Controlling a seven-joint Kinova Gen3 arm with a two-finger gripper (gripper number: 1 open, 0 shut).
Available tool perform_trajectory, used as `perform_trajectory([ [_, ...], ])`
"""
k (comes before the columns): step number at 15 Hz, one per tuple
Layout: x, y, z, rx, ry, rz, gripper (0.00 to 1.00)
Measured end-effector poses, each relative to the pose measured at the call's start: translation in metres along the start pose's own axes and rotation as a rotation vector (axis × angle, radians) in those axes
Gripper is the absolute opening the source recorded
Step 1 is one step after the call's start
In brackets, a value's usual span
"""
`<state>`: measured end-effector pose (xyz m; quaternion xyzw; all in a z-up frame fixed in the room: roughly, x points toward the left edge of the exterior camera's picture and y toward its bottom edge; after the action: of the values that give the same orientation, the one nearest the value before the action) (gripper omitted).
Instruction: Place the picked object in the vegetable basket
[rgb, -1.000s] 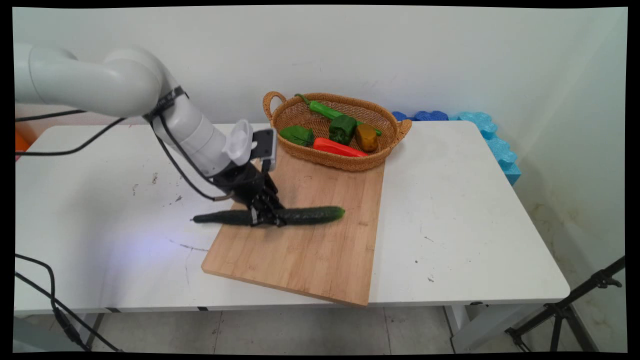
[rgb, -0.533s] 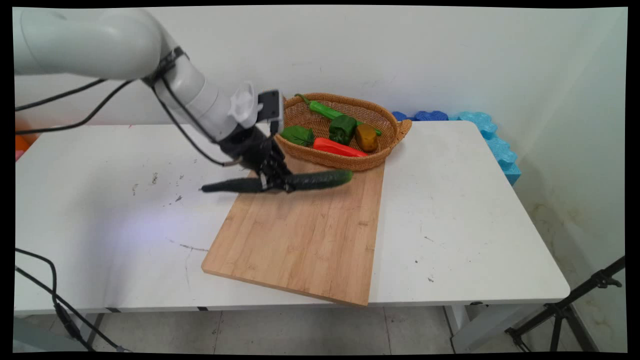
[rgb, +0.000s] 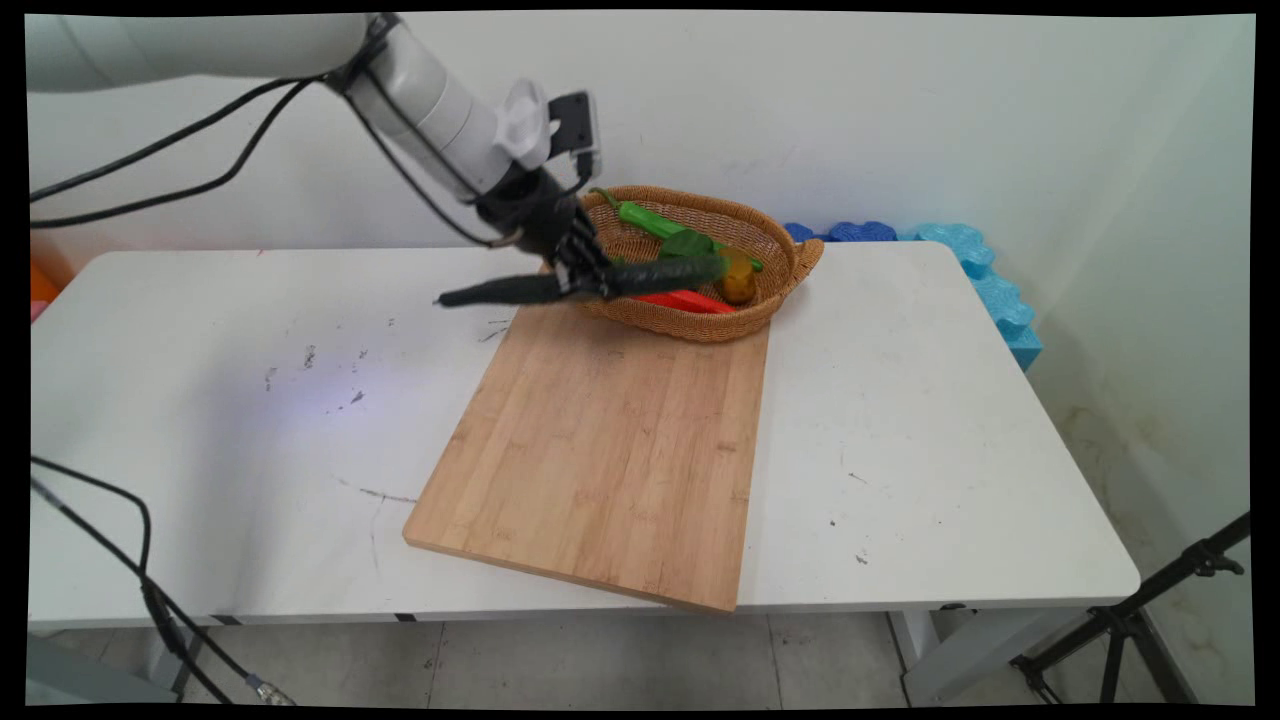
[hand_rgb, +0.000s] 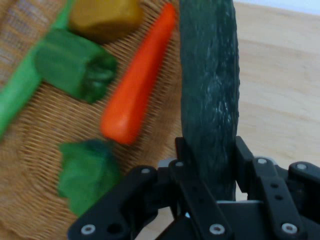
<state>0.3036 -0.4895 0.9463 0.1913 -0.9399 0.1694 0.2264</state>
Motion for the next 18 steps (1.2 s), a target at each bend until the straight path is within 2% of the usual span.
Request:
perform_trajectory([
  [4,0.019,-0.037,0.013,0.049,0.012,0.027,0.0],
  [10,0.041,-0.079,0.043,0.087,0.018,0.071,0.0],
  [18,0.056,-0.104,0.076,0.098,0.016,0.087,0.0],
])
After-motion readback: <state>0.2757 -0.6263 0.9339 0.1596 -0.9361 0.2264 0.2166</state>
